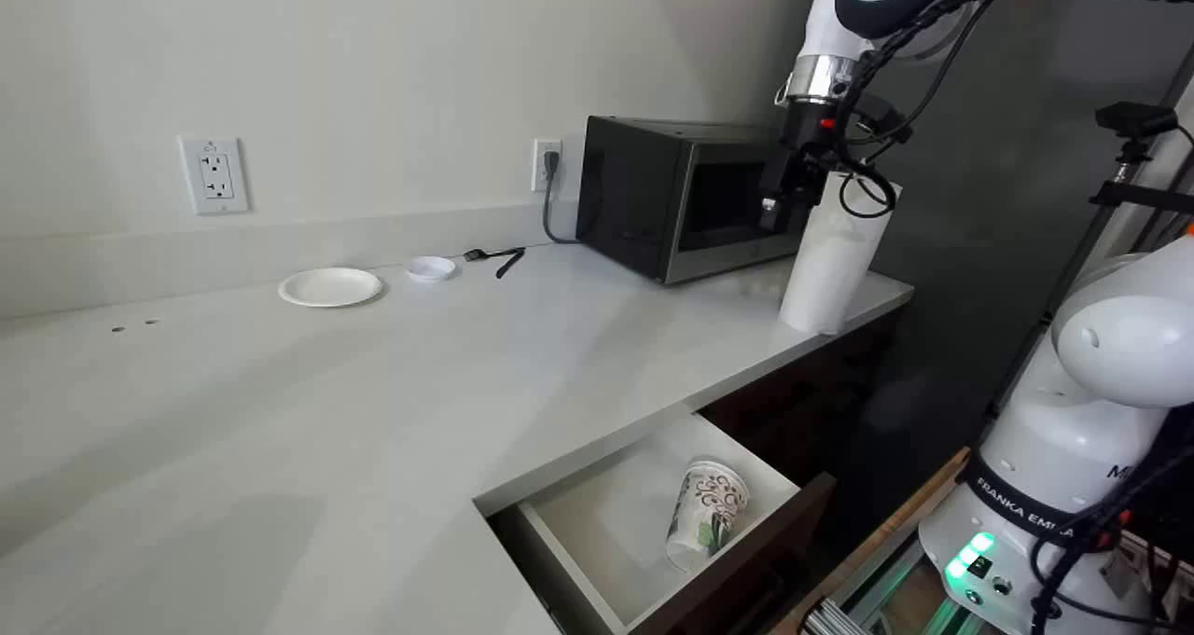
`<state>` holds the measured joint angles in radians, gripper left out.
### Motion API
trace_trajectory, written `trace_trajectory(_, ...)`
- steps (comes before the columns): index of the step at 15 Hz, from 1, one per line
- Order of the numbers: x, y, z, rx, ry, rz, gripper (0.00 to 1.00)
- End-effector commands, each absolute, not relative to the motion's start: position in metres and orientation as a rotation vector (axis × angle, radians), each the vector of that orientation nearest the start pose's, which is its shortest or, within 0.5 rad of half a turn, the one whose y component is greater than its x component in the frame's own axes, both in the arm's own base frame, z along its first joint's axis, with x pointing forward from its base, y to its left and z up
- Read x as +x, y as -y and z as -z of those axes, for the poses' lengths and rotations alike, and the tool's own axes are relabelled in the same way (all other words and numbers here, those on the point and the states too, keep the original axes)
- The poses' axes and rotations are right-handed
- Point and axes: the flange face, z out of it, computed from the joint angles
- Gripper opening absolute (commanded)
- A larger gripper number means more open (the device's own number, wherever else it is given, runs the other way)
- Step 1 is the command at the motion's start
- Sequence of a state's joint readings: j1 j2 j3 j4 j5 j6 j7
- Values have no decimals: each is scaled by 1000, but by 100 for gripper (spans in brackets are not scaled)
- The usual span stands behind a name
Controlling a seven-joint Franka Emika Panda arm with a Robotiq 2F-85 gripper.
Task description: Pull open the top drawer on the right
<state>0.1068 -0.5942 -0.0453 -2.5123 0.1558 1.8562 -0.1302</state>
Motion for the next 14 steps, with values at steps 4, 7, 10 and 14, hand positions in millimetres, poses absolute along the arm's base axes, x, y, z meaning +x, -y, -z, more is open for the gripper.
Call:
trace_trajectory(4,361,-33,-477,-2957,225,-87,100)
trace_trajectory(7,364,-33,-498,-2983,62,111,100)
trace_trajectory(10,358,-31,-547,-2972,-71,304,100)
trace_trajectory(14,325,-1,-607,-2916,-309,515,100)
